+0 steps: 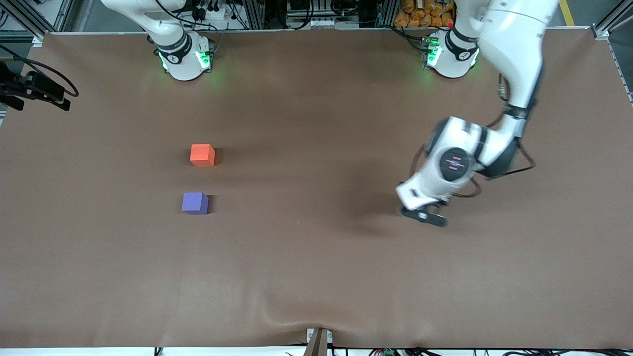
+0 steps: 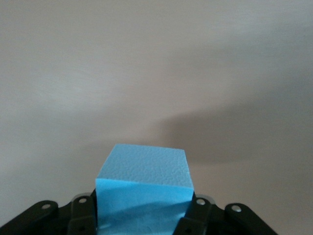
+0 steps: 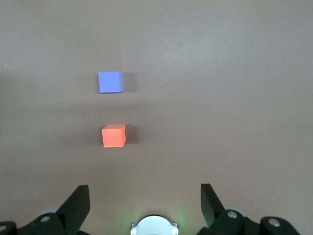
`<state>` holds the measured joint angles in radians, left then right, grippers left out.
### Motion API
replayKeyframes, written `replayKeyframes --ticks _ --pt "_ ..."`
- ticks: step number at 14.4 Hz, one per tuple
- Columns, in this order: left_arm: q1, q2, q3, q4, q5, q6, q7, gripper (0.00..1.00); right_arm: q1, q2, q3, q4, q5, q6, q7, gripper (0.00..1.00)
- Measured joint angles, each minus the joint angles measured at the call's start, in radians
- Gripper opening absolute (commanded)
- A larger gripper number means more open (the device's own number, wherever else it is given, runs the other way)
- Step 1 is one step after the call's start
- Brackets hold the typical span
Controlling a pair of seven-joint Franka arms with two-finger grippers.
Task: Place blue block between orange and purple blocks
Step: 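Carry the blue cube with the left gripper toward the table middle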
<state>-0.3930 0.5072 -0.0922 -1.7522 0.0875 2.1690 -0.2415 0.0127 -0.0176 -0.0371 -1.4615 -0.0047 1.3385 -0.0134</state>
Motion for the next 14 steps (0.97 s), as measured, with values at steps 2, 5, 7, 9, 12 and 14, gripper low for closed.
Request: replayKeyframes --ticks 2,5,7,9,12,14 --pt "-0.099 0.030 -0.001 0.062 -0.055 -0.026 -0.129 0.50 0.000 0.007 0.000 -0.001 0.000 0.000 0.000 1.00" --pt "-0.209 0.106 -0.001 0.141 -0.152 -0.030 -0.238 0.50 0.000 0.014 0.000 -0.001 0.000 0.001 0.000 1.00" --pt "-0.275 0.161 -0.001 0.180 -0.164 -0.030 -0.332 0.50 0.000 0.017 0.001 -0.001 0.000 0.001 0.000 1.00" --pt "-0.335 0.216 0.000 0.222 -0.165 -0.030 -0.411 0.50 0.001 0.024 0.001 -0.001 0.000 0.001 0.000 1.00" --pt "-0.407 0.283 0.006 0.283 -0.165 -0.022 -0.473 0.97 0.005 0.035 0.003 -0.001 0.000 0.001 0.000 1.00" --pt "-0.422 0.305 0.009 0.300 -0.165 -0.003 -0.480 1.00 0.011 0.045 0.006 -0.001 0.000 0.001 0.000 1.00"
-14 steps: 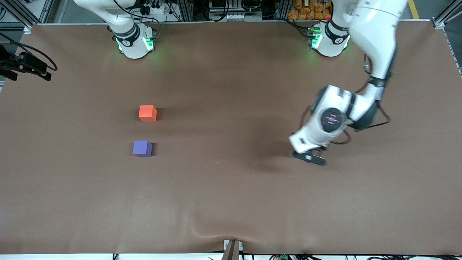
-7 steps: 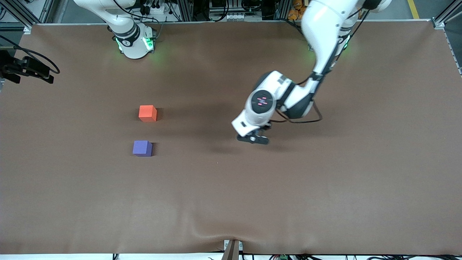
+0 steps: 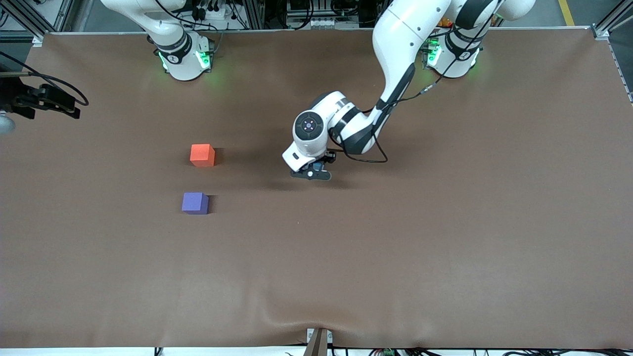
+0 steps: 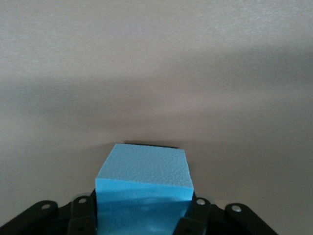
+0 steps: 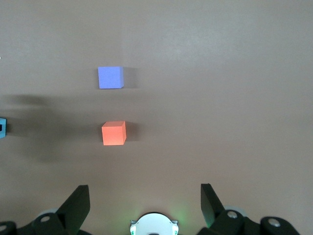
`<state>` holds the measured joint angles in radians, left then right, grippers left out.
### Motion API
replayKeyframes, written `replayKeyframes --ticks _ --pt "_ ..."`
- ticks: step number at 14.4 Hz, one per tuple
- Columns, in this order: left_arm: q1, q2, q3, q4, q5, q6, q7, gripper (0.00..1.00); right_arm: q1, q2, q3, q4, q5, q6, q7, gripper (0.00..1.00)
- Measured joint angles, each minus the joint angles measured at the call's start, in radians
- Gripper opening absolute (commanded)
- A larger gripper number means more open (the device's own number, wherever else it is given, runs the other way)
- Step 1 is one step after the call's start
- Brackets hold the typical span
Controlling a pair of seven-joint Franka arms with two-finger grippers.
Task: Place blue block between orange and purple blocks
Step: 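Carry the blue cube with the left gripper toward the table middle, then set the blue cube down while the right gripper reaches toward it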
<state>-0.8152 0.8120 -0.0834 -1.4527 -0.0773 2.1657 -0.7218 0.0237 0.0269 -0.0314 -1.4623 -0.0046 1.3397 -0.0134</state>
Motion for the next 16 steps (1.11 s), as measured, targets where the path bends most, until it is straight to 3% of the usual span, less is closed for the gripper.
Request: replayKeyframes --ticks 4,8,11,14,16 --pt "0.003 -0.019 0.010 0.035 0.000 -0.017 0.000 1.00 0.006 0.030 0.004 -0.001 0.000 0.001 0.000 1.00" --pt "0.041 -0.140 0.073 0.052 0.027 -0.109 0.002 1.00 0.074 0.102 0.008 -0.002 0.001 0.008 0.001 1.00" --pt "0.169 -0.236 0.098 0.052 0.069 -0.204 0.089 1.00 0.164 0.153 0.011 -0.004 0.027 0.024 0.022 1.00" --pt "0.335 -0.296 0.100 0.050 0.070 -0.319 0.245 1.00 0.185 0.199 0.011 -0.046 0.174 0.100 0.119 1.00" --pt "0.424 -0.338 0.100 0.049 0.070 -0.382 0.325 1.00 0.226 0.214 0.012 -0.086 0.204 0.175 0.240 1.00"
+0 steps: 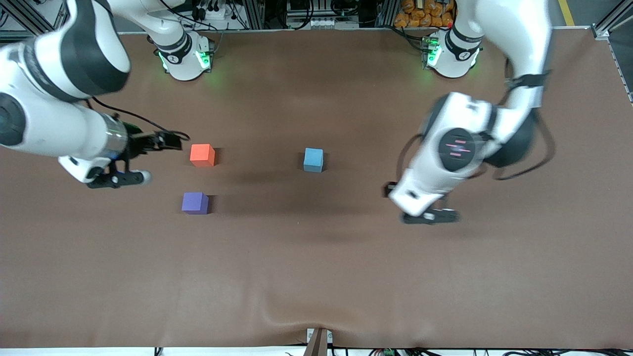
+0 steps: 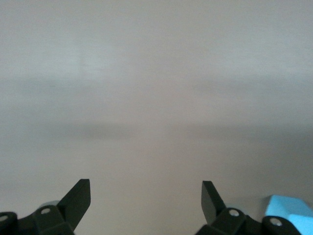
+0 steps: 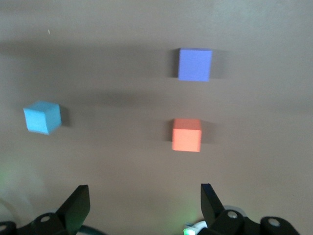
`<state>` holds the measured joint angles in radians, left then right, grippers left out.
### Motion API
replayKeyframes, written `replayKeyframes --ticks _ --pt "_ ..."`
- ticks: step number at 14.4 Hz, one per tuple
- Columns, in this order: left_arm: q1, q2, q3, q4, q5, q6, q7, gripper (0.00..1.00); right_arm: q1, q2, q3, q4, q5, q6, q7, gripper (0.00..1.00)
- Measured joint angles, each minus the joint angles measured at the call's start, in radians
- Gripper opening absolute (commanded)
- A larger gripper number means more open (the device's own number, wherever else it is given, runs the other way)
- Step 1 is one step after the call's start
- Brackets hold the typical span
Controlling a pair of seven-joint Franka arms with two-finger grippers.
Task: Place blue block between orange and purple blocks
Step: 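Set the blue cube down while the right gripper reaches toward it, then grasp the blue cube with the right gripper while the left gripper withdraws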
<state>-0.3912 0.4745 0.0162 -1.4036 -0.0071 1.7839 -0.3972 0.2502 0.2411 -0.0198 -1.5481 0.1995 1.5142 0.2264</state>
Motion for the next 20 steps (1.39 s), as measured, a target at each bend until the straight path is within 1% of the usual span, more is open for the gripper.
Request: replayKeyframes --ticks 3,5,6,7,10,12,14,16,18,20 --pt "0.123 -0.072 -0.001 -0.013 0.001 -0.090 0.127 1.00 0.159 0.018 0.004 -0.050 0.004 0.152 0.274 1.00" --pt "0.203 -0.140 -0.004 -0.062 0.001 -0.111 0.191 1.00 0.259 0.047 0.007 -0.087 0.004 0.263 0.405 1.00" --pt "0.231 -0.180 -0.005 -0.104 0.001 -0.114 0.208 1.00 0.297 0.067 0.006 -0.107 0.004 0.324 0.461 1.00" --pt "0.245 -0.224 -0.006 -0.152 0.001 -0.114 0.218 1.00 0.329 0.089 0.006 -0.125 0.004 0.381 0.503 1.00" --pt "0.247 -0.362 -0.012 -0.300 0.001 -0.107 0.241 1.00 0.402 0.169 0.005 -0.154 0.004 0.526 0.579 1.00" --pt "0.255 -0.425 -0.012 -0.351 0.003 -0.107 0.286 1.00 0.446 0.229 0.005 -0.158 0.000 0.620 0.632 1.00" --pt "0.274 -0.460 -0.011 -0.367 0.022 -0.112 0.348 1.00 0.486 0.284 0.004 -0.158 -0.012 0.688 0.654 1.00" --pt "0.289 -0.479 -0.008 -0.360 0.029 -0.138 0.416 1.00 0.514 0.327 0.002 -0.158 -0.024 0.725 0.668 1.00" --pt "0.292 -0.487 -0.002 -0.326 0.030 -0.180 0.462 1.00 0.537 0.356 0.000 -0.158 -0.026 0.768 0.698 1.00" --pt "0.292 -0.489 -0.004 -0.265 0.030 -0.233 0.477 1.00 0.567 0.384 -0.001 -0.158 -0.031 0.826 0.739 1.00"
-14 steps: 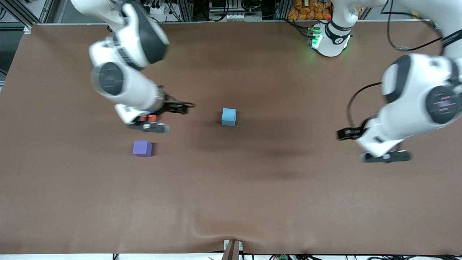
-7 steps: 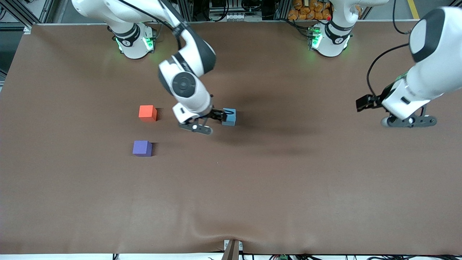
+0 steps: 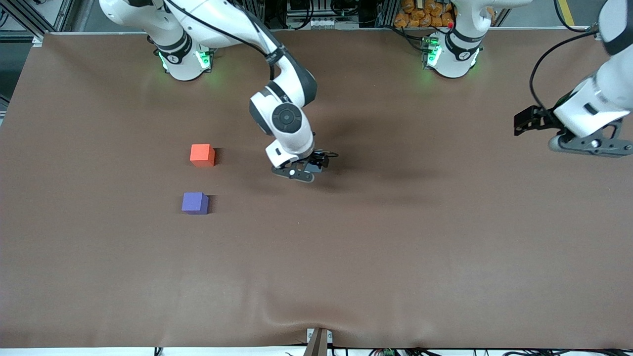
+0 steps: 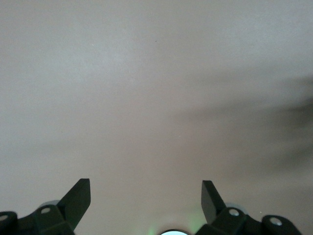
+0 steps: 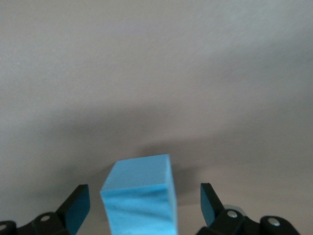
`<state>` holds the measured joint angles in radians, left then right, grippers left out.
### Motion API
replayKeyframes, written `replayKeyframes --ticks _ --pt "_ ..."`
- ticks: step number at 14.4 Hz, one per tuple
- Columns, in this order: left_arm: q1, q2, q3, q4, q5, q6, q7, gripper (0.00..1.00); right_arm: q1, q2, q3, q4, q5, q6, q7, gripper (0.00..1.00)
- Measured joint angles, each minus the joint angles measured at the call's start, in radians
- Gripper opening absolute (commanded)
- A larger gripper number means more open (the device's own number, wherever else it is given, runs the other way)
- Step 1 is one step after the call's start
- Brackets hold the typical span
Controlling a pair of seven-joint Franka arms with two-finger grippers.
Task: Place blue block between orange and purple blocks
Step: 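Grasp the blue cube with the right gripper while the left gripper withdraws, then carry the blue cube with the right gripper toward the purple cube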
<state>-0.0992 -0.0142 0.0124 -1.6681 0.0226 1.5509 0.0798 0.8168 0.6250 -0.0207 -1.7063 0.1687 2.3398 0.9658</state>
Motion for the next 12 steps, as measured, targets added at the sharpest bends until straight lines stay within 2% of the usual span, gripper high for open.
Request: replayKeyframes --ticks 2,3,5,6,7,10,12 --pt "-0.001 -0.003 -0.006 0.065 0.000 -0.080 0.002 1.00 0.019 0.013 -0.001 0.001 -0.015 0.018 0.019 1.00" --pt "-0.001 -0.006 -0.008 0.091 0.000 -0.100 0.002 1.00 0.026 0.014 -0.001 0.001 -0.018 0.018 0.022 0.96" --pt "-0.001 -0.008 -0.009 0.138 0.000 -0.118 0.002 1.00 0.034 0.014 -0.002 0.001 -0.058 0.013 0.026 0.38" --pt "-0.001 -0.008 -0.009 0.153 0.000 -0.128 0.002 1.00 0.034 0.014 -0.003 0.001 -0.100 0.003 0.027 0.17" --pt "-0.001 -0.008 -0.009 0.161 0.000 -0.138 0.002 1.00 0.034 0.014 -0.007 0.001 -0.142 -0.016 0.028 0.00" --pt "0.005 -0.008 -0.002 0.165 0.000 -0.157 0.000 1.00 0.025 0.007 -0.021 0.014 -0.181 -0.095 0.023 0.00" --pt "0.015 -0.008 -0.001 0.165 0.000 -0.162 -0.009 1.00 -0.016 -0.036 -0.028 0.048 -0.187 -0.250 -0.058 0.00"
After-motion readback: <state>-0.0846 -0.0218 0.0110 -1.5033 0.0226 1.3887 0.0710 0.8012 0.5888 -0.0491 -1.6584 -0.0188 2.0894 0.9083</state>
